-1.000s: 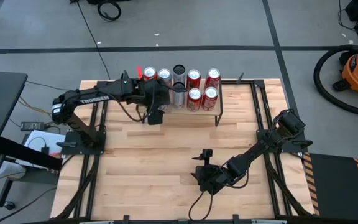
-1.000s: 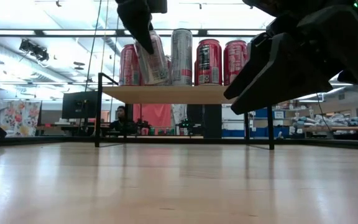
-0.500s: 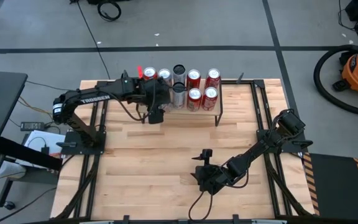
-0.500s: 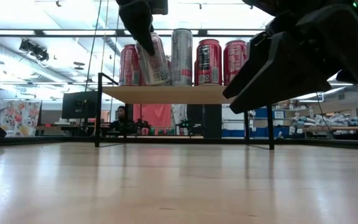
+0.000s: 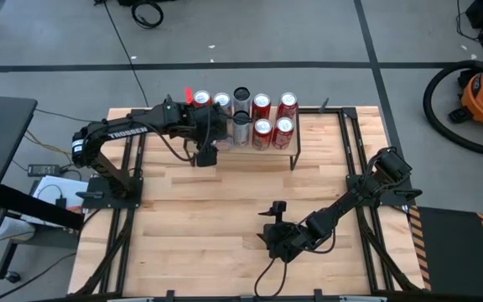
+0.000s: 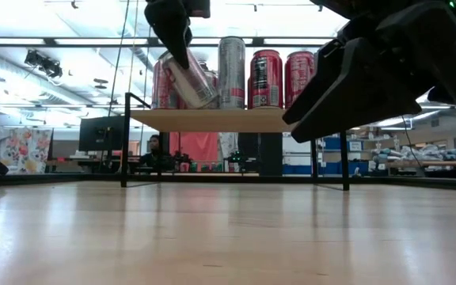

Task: Place canned beverage on shelf
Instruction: Put the silver soda can on the shelf

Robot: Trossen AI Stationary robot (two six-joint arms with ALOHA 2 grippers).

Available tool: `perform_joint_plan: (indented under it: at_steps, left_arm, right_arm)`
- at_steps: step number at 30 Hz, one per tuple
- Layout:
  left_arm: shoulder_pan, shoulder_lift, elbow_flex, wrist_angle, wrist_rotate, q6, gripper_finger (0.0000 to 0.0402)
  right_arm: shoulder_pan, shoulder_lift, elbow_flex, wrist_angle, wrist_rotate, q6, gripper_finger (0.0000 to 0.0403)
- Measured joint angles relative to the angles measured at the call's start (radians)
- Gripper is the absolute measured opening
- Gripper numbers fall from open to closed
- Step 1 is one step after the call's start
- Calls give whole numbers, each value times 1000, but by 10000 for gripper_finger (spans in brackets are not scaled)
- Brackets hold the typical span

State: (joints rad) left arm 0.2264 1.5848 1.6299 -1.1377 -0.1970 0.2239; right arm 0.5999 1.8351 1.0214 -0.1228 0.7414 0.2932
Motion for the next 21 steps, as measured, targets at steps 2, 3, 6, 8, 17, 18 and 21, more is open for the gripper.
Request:
perform_joint_plan:
  at_steps: [2,3,6,8,17,18,21]
  left_arm:
    - [0,0,0,-2,0,-4,302]
    - [-1,0,0,-3,1,-6,301]
    - [-11,0,0,-2,-5,-5,301]
    - [-12,1,0,-3,-7,-5,301]
    - [-11,4,42,-90,36,-36,301]
    - [-12,9,61,-114,46,-44,301]
    - [-13,28,134,-157,62,-75,301]
  right_arm:
    - [0,0,0,3,0,0,348]
    - [0,0,0,2,0,0,348]
    - [0,0,0,3,0,0,348]
    - [0,0,0,5,-1,0,348]
    - [0,0,0,18,-2,-5,348]
    - [0,0,0,18,-2,-7,348]
    - [-1,0,0,19,-2,-8,348]
